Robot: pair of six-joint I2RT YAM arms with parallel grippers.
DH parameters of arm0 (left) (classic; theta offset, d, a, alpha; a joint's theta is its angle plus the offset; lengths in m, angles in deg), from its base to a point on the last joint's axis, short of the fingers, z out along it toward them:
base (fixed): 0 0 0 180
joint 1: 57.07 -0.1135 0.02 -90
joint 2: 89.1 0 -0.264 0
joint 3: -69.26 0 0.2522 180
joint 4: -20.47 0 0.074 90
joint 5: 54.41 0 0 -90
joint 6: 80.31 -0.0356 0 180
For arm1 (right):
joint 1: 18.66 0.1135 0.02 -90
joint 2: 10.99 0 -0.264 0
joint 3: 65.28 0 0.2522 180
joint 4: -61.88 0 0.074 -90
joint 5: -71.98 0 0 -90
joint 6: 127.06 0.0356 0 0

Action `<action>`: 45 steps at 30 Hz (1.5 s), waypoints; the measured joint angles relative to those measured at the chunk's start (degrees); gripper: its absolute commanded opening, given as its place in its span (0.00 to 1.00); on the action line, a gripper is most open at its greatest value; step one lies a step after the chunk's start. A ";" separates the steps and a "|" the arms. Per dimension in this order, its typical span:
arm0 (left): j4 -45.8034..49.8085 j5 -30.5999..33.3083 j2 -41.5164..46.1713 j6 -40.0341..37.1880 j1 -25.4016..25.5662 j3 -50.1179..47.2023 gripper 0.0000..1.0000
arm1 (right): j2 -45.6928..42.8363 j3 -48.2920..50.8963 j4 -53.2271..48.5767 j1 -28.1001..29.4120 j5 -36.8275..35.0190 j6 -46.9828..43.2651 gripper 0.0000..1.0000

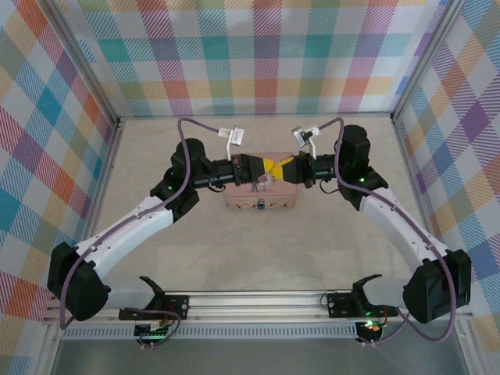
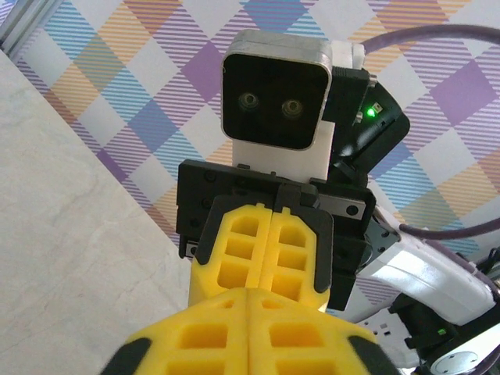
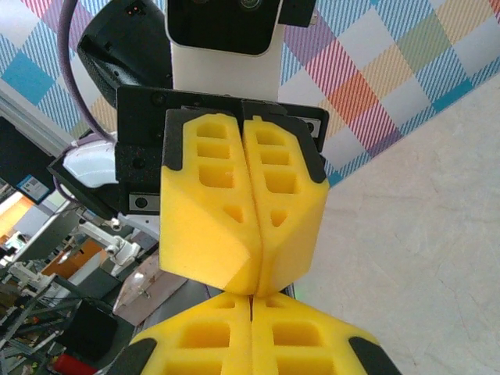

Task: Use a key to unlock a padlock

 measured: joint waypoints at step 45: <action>-2.34 12.37 -0.22 4.85 -0.79 -3.08 0.00 | -6.08 19.10 28.59 5.97 -31.74 20.13 0.45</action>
